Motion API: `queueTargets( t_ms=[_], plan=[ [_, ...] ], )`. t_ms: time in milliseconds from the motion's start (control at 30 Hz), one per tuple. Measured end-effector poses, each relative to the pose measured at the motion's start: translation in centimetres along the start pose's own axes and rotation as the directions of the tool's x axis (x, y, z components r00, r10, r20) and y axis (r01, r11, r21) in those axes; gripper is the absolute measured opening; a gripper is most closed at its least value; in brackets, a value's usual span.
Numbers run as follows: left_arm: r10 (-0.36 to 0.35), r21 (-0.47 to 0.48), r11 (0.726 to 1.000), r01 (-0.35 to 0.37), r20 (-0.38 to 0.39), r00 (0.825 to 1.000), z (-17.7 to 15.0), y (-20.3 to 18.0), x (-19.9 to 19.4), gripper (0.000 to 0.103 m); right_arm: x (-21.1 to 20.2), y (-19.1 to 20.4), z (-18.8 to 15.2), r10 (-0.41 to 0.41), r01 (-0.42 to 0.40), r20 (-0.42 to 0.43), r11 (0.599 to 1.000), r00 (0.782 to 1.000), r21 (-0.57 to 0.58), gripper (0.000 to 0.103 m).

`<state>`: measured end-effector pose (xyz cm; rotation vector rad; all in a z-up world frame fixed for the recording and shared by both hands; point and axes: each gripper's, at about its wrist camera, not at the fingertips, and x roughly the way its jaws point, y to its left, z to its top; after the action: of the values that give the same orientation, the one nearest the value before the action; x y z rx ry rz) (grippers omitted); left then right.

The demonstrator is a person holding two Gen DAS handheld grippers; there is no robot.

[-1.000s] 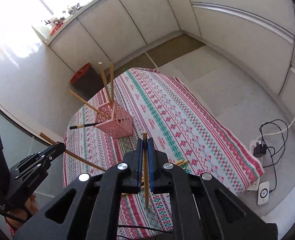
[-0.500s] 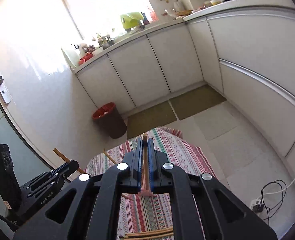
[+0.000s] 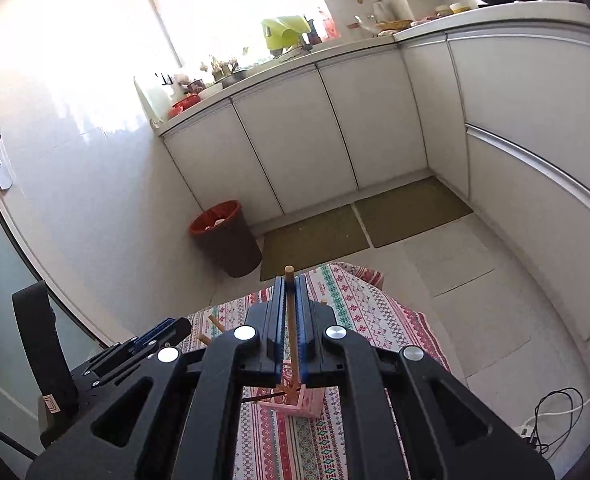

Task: Organize utensils
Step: 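Carry both held sticks upright over the pink holder, then open both tools above the pink holder to drop the sticks in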

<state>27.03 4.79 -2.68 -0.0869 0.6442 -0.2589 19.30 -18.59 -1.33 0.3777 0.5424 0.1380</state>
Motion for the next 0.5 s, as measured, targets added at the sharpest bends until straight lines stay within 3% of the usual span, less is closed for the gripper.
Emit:
queueTargets(
  t_ms=[200, 500],
  plan=[
    [0.017, -0.067, 0.998, -0.011, 0.091, 0.996, 1.0, 2.3, -2.5, 0.033, 2.0, 1.3, -0.4, -0.004, 0.004, -0.010, 0.999, 1.000, -0.039, 0.005],
    [0.031, -0.109, 0.994, -0.025, 0.060, 0.998, 0.7, 4.5, -2.5, 0.035, 5.3, 3.2, -2.3, -0.050, 0.044, -0.043, 0.993, 0.998, -0.112, 0.005]
  ],
)
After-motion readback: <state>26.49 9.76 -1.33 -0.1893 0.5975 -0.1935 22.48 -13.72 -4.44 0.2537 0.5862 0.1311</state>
